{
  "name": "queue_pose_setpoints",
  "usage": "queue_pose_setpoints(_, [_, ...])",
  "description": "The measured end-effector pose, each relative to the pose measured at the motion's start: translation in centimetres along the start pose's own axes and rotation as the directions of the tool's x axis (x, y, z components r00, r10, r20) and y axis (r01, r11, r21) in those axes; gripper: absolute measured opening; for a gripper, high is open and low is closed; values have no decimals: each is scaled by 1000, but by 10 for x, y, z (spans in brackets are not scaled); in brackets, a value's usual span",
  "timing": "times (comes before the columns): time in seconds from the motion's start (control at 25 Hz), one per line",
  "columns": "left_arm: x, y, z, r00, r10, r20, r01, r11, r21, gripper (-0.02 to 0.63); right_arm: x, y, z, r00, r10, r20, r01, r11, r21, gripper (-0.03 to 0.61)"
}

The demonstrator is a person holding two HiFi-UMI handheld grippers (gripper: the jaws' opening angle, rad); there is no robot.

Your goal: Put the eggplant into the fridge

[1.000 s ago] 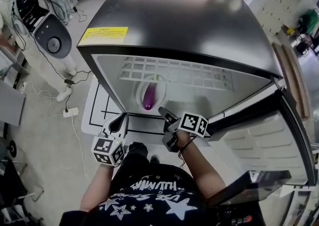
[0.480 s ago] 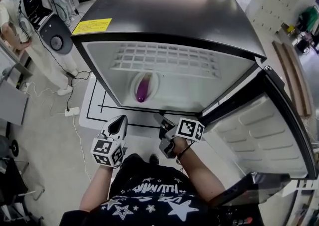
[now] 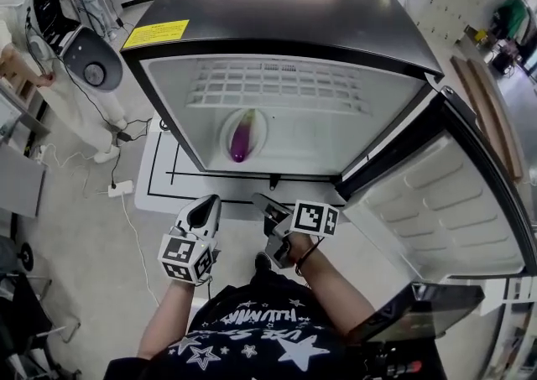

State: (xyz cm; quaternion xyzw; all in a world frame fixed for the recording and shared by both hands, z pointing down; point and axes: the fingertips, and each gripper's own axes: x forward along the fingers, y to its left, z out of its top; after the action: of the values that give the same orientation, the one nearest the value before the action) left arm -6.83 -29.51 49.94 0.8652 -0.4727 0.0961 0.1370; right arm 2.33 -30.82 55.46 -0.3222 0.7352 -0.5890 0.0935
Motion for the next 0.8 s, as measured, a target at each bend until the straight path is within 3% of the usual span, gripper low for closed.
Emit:
queue_pose_setpoints(0.4, [-78, 3, -23, 1000, -7, -4, 7, 1000, -23, 8, -12, 29, -60, 999, -6, 38, 7, 999, -47, 77])
queue_pose_setpoints(0.8, [-155, -13, -48, 999, -34, 5, 34, 999, -13, 8, -34, 52, -141, 1000, -13, 16, 15, 990, -137, 75])
